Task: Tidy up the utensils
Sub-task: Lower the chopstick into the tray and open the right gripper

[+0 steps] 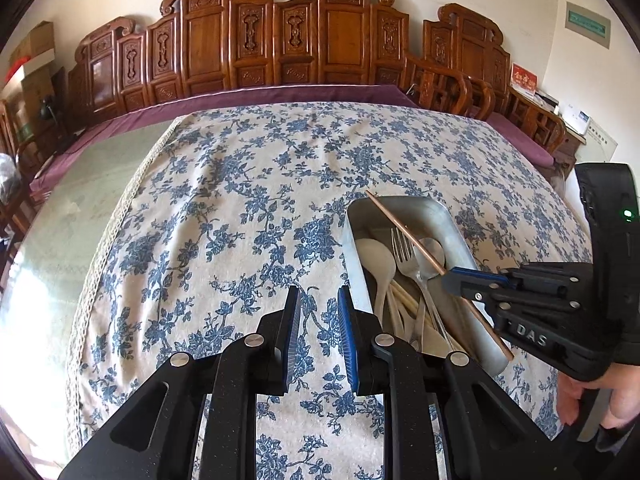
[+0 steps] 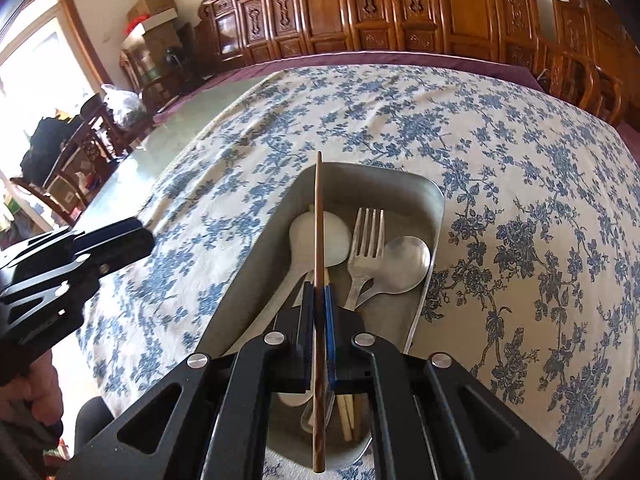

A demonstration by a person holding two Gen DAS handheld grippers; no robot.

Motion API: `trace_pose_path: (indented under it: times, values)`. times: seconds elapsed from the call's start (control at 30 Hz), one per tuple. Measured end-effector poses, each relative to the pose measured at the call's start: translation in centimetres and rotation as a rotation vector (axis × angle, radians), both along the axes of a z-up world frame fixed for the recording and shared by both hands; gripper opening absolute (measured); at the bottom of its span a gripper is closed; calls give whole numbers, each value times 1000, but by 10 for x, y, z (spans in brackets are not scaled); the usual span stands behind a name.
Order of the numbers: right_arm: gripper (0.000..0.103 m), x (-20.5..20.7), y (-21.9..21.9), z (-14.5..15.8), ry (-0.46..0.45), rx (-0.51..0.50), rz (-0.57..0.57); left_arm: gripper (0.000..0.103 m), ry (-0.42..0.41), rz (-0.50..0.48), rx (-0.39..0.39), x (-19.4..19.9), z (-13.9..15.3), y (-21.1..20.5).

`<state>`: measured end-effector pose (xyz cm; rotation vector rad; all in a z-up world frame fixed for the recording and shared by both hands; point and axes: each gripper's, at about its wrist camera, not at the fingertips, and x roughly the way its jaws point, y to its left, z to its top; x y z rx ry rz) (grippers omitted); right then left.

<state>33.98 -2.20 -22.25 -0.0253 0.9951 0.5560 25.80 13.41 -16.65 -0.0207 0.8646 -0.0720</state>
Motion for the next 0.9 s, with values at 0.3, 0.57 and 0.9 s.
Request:
trace_pose_path:
  times: [0.3, 0.57, 0.9]
  values:
    - [6, 1, 2, -16, 28, -20, -11, 18, -3, -1, -4, 0, 0, 0]
    - [7, 0, 6, -19, 35, -7, -8, 18, 2, 2, -1, 0, -2, 0]
    - [7, -5, 1, -14, -4, -3, 16, 18, 3, 6, -1, -2, -2, -1]
